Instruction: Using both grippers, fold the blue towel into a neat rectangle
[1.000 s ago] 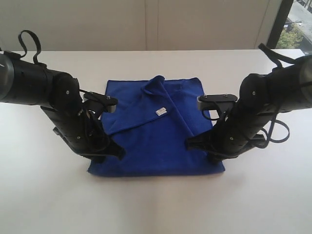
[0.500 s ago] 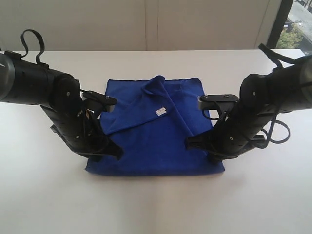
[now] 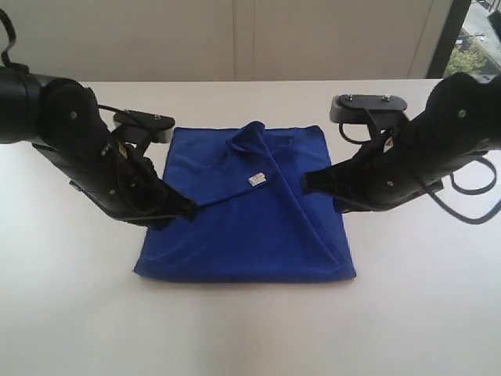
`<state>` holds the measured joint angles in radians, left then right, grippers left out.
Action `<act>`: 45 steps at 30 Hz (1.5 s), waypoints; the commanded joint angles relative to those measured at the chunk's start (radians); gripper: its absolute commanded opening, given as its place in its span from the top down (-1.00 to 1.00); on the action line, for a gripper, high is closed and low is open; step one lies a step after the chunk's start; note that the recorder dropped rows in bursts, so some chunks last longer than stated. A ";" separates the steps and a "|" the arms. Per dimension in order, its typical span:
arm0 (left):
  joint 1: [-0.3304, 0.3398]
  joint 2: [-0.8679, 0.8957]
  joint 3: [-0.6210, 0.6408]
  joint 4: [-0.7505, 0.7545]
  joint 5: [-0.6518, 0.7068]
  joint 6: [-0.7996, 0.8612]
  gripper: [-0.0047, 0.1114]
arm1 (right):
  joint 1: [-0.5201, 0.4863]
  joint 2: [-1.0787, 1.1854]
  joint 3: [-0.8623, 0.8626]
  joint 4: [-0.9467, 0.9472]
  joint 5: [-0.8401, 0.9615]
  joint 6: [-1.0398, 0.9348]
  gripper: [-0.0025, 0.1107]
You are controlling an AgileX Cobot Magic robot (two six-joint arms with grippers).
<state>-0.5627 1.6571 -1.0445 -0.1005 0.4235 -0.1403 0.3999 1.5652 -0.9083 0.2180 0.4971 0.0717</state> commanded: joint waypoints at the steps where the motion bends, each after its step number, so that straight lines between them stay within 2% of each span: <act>1: 0.005 -0.103 0.006 -0.009 0.086 -0.005 0.92 | 0.000 -0.103 0.002 -0.005 0.029 0.004 0.96; 5: 0.058 -0.210 0.006 0.001 0.169 -0.022 0.92 | -0.008 -0.185 0.002 -0.007 0.066 -0.021 0.96; 6: 0.111 -0.263 0.006 0.001 0.205 -0.022 0.92 | -0.021 -0.220 0.002 -0.007 0.082 -0.036 0.96; 8: 0.174 -0.311 0.006 0.001 0.238 -0.022 0.92 | -0.039 -0.244 0.002 -0.007 0.089 -0.050 0.96; 13: 0.308 -0.384 0.006 0.001 0.326 -0.017 0.92 | -0.096 -0.239 0.004 -0.009 0.091 -0.089 0.96; 14: 0.318 -0.388 0.006 0.001 0.336 -0.014 0.92 | -0.098 -0.236 0.004 -0.005 0.091 -0.089 0.96; 18: 0.317 -0.387 0.008 -0.020 0.319 -0.002 0.92 | -0.100 -0.195 0.004 0.045 0.032 -0.089 0.96; 23: 0.317 -0.359 0.008 -0.175 0.303 0.147 0.92 | -0.100 -0.045 -0.028 0.100 -0.066 -0.105 0.96; 27: 0.317 -0.286 0.008 -0.206 0.248 0.149 0.92 | -0.128 0.165 -0.222 0.138 -0.071 -0.123 0.96; 29: 0.317 -0.249 0.008 -0.206 0.217 0.149 0.92 | -0.167 0.280 -0.355 0.259 -0.020 -0.223 0.96; 31: 0.317 -0.210 0.008 -0.206 0.198 0.149 0.92 | -0.215 0.408 -0.518 0.466 0.132 -0.416 0.96; 33: 0.317 -0.179 0.008 -0.206 0.189 0.163 0.92 | -0.246 0.507 -0.633 0.531 0.204 -0.461 0.96; 41: 0.317 -0.095 0.008 -0.206 0.160 0.167 0.92 | -0.249 0.749 -0.869 0.574 0.164 -0.459 0.93; 45: 0.317 -0.075 0.008 -0.208 0.132 0.167 0.92 | -0.249 0.801 -0.911 0.622 0.164 -0.459 0.68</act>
<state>-0.2454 1.5756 -1.0422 -0.2944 0.5609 0.0202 0.1555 2.3403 -1.7917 0.8056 0.6651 -0.3703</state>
